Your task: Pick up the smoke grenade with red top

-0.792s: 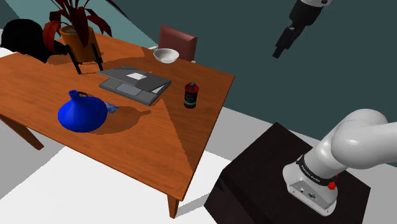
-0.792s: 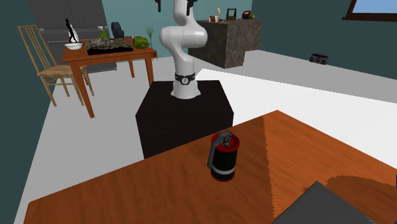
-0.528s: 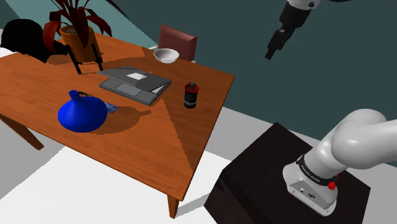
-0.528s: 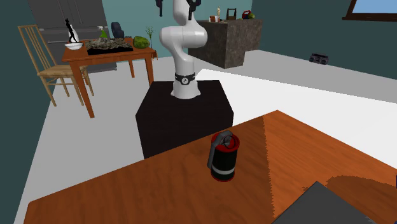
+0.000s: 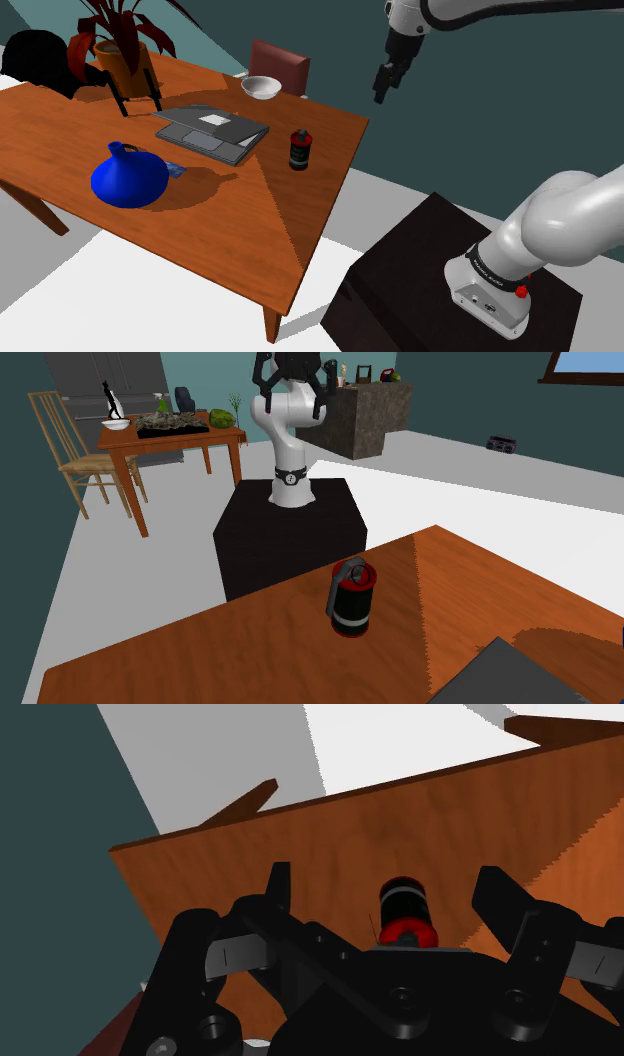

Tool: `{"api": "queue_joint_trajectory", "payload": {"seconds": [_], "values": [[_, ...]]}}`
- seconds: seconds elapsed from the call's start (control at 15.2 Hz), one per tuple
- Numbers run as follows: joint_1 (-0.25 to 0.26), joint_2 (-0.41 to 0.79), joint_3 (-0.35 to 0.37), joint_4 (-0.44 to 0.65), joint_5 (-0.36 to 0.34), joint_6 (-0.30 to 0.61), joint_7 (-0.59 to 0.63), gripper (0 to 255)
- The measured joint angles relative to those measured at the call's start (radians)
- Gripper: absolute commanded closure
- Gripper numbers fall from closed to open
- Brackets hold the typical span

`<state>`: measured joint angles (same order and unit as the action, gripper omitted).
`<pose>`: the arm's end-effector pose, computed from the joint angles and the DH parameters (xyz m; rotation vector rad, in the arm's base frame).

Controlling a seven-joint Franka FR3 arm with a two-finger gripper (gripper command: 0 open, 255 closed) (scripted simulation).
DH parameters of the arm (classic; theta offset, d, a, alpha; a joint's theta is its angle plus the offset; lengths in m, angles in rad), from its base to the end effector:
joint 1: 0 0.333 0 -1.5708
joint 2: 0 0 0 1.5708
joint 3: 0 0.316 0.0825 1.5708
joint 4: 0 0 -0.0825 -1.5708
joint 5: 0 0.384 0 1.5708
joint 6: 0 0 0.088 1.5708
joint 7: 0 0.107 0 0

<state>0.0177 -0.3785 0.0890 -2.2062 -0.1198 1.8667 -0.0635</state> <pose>0.4428 0.0421 0.5360 2.9791 0.2950 0.0597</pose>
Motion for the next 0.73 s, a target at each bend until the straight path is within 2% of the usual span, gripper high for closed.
{"api": "queue_joint_trajectory", "payload": {"seconds": [0.73], "values": [[0.028, 0.438, 0.063, 0.268, -0.091, 0.077, 0.060, 0]]}}
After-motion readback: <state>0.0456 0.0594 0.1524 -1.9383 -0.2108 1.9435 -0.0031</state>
